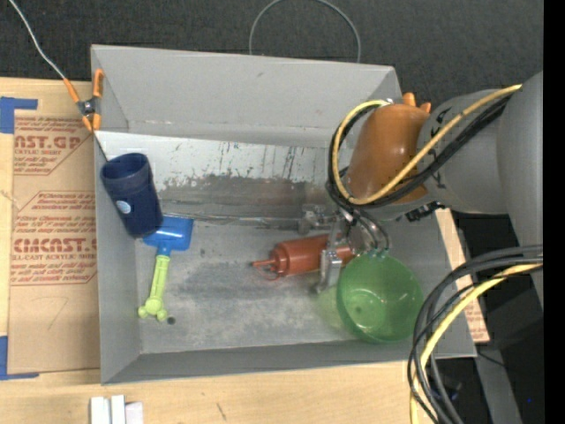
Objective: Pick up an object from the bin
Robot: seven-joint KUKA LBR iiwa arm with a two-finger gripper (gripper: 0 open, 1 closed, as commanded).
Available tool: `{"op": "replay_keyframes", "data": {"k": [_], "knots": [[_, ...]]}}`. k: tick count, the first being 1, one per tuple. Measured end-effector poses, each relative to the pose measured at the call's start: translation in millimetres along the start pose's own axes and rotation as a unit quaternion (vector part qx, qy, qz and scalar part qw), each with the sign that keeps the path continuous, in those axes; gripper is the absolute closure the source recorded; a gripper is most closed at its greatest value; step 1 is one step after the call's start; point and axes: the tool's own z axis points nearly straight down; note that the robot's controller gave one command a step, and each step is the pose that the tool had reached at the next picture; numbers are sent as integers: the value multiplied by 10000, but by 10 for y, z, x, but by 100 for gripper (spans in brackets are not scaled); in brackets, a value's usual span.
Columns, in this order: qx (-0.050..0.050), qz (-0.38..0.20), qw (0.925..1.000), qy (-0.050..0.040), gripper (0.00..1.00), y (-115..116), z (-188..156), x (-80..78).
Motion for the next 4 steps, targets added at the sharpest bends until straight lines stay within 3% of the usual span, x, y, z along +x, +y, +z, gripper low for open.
{"op": "replay_keyframes", "data": {"k": [1, 2, 4], "knots": [[-10, 76, 10000, -35, 0, 103, -2, -12], [0, 1, 10000, -10, 100, 7, 4, -3], [-1, 1, 10000, -9, 100, 9, -7, -1]]}}
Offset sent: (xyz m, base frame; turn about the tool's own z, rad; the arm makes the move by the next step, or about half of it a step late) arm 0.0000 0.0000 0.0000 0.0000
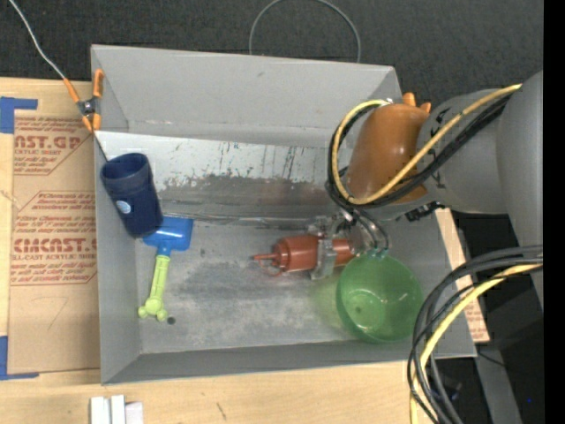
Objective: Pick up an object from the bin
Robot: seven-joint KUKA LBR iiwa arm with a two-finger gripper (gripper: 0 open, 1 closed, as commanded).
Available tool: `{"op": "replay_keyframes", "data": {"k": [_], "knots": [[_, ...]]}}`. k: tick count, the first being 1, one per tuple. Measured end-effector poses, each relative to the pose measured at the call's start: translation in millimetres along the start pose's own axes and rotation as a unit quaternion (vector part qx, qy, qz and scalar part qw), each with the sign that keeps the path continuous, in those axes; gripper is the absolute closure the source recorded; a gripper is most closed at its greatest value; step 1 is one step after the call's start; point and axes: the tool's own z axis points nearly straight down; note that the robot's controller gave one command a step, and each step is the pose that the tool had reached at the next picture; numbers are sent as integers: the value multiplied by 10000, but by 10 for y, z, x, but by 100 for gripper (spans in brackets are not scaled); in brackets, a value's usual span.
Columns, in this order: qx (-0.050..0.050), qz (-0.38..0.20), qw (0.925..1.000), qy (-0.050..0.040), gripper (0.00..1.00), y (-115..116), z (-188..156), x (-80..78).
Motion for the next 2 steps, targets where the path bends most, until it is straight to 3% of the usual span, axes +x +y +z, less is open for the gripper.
{"op": "replay_keyframes", "data": {"k": [2], "knots": [[-8, -1, 10000, 47, 100, 9, -305, 27]]}}
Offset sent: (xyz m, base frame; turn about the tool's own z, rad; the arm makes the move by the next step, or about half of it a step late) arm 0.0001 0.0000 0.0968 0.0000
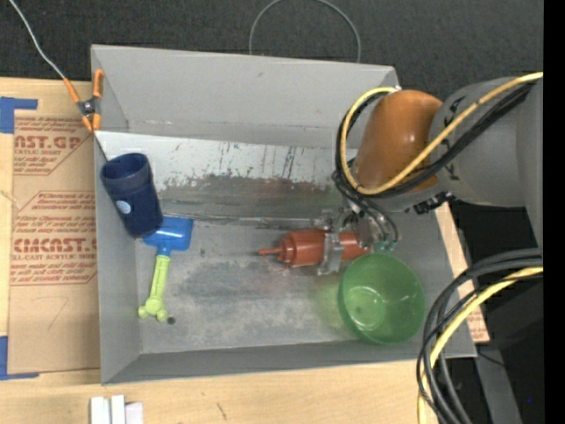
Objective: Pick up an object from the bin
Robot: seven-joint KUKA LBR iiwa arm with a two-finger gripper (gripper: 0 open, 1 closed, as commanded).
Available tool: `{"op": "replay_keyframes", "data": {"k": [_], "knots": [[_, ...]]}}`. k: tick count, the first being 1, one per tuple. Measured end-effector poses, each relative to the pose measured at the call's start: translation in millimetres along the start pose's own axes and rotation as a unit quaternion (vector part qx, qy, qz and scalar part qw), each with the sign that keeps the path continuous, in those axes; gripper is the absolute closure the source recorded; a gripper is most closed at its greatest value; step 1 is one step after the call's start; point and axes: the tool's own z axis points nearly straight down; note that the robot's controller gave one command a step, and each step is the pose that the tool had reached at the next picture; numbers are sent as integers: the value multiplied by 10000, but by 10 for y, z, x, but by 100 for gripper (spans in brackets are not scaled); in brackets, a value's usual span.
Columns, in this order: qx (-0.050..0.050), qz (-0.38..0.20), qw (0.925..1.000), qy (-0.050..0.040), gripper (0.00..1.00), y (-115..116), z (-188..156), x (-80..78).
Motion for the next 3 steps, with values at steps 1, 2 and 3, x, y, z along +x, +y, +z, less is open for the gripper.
{"op": "replay_keyframes", "data": {"k": [1, 2, 3], "knots": [[6, -1, 10000, -26, 100, -1, -254, -15], [13, -1, 10000, -63, 100, -3, -502, -29], [10, -2, 10000, -44, 100, 0, -589, -22]]}}
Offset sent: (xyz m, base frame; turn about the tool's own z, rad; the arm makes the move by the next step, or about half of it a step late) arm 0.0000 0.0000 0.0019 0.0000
